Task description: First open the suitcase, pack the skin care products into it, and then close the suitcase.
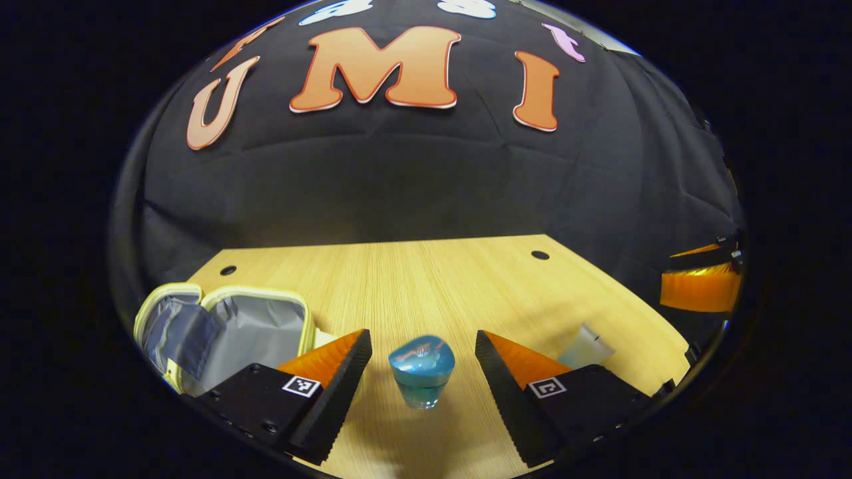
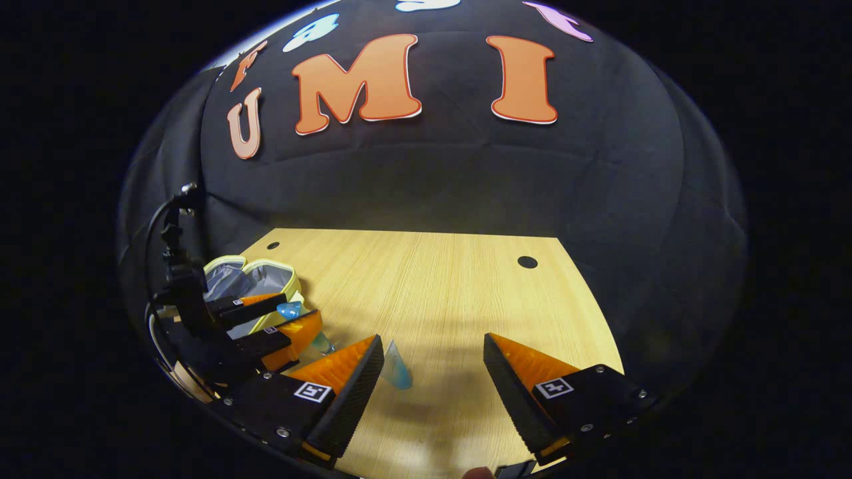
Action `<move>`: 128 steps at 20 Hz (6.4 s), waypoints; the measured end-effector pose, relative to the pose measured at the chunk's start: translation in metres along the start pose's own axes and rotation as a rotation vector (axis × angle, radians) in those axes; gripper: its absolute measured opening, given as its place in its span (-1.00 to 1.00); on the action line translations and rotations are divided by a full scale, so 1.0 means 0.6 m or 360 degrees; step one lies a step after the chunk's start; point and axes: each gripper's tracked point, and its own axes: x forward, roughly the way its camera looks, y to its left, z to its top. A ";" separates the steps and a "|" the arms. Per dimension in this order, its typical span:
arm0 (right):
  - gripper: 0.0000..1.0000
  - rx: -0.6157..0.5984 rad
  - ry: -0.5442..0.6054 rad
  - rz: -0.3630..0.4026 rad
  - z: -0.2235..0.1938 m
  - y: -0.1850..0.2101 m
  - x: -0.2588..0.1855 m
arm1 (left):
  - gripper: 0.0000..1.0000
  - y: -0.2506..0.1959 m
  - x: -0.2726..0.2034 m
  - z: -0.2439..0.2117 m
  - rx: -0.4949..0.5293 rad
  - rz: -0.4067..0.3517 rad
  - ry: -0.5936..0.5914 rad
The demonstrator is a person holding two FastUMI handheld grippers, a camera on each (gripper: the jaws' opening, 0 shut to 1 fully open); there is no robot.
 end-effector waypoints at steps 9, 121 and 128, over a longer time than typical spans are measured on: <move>0.93 -0.0071 0.0147 0.0046 -0.052 -0.005 0.040 | 0.70 0.000 0.054 -0.090 -0.0156 0.0057 0.0133; 0.92 0.0439 0.1060 0.0401 -0.050 0.621 0.128 | -0.74 1.021 -0.221 -0.139 -0.1374 0.0188 0.0750; 0.92 0.0429 0.0960 0.0393 -0.027 0.601 0.136 | -0.86 1.005 -0.263 -0.035 -0.0951 0.0262 0.0732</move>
